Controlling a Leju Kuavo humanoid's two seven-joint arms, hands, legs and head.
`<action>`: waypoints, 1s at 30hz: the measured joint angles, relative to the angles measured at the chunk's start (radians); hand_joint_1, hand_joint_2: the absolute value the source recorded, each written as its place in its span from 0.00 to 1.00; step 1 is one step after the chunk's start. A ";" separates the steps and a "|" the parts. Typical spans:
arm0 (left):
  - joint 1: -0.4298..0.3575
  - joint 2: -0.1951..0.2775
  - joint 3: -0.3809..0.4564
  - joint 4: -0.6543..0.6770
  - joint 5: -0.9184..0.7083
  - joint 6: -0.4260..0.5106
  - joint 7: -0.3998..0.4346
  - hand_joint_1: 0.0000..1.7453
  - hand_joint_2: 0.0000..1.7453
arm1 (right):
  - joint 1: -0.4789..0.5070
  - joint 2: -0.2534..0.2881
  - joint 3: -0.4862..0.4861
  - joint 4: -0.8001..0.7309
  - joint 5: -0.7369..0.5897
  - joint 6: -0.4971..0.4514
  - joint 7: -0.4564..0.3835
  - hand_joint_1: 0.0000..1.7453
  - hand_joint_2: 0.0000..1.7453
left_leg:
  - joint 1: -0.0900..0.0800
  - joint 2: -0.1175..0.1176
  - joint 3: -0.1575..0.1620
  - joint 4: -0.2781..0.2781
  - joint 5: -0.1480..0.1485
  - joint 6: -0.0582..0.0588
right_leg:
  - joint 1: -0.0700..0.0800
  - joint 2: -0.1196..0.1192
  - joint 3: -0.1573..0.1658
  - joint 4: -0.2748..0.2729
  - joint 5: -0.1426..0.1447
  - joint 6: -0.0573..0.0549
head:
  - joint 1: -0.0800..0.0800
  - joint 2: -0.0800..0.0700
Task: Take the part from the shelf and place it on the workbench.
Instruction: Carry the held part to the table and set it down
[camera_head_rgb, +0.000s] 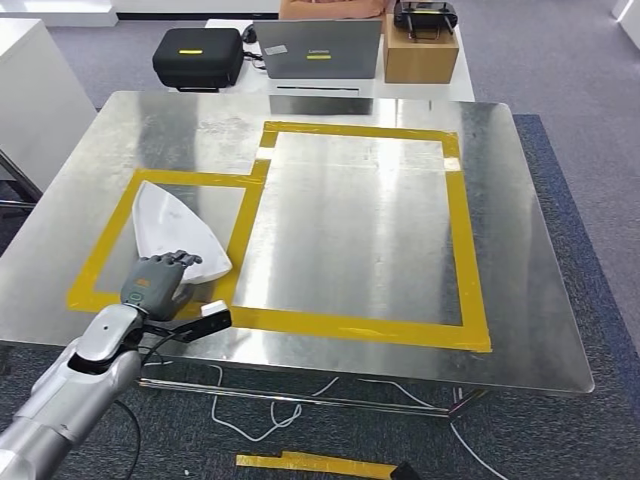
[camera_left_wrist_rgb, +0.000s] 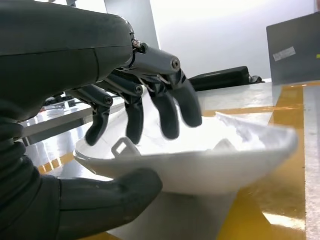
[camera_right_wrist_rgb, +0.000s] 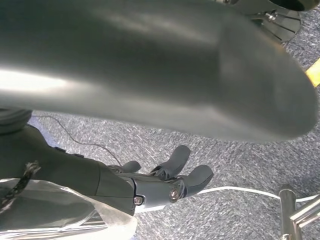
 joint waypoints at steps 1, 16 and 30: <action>0.000 0.000 0.000 0.000 0.005 0.004 -0.006 0.00 0.50 | 0.002 0.000 0.000 -0.002 0.000 0.000 0.001 0.00 0.00 | 0.000 0.000 0.000 0.000 0.000 0.000 | 0.000 0.000 0.000 0.000 0.000 0.000 | 0.000 0.000; 0.003 0.010 0.000 -0.012 0.056 0.003 -0.030 0.00 0.00 | 0.008 0.000 0.000 -0.019 0.002 -0.001 0.007 0.00 0.00 | 0.000 0.000 0.000 0.000 0.000 0.000 | 0.000 0.000 0.000 0.000 0.000 0.000 | 0.000 0.000; 0.003 0.014 0.011 -0.012 0.076 0.018 -0.031 0.00 0.00 | 0.017 -0.003 0.000 -0.032 0.005 0.000 0.013 0.00 0.00 | 0.000 0.000 0.000 0.000 0.000 0.001 | 0.000 0.000 0.000 0.000 0.000 0.000 | 0.000 0.000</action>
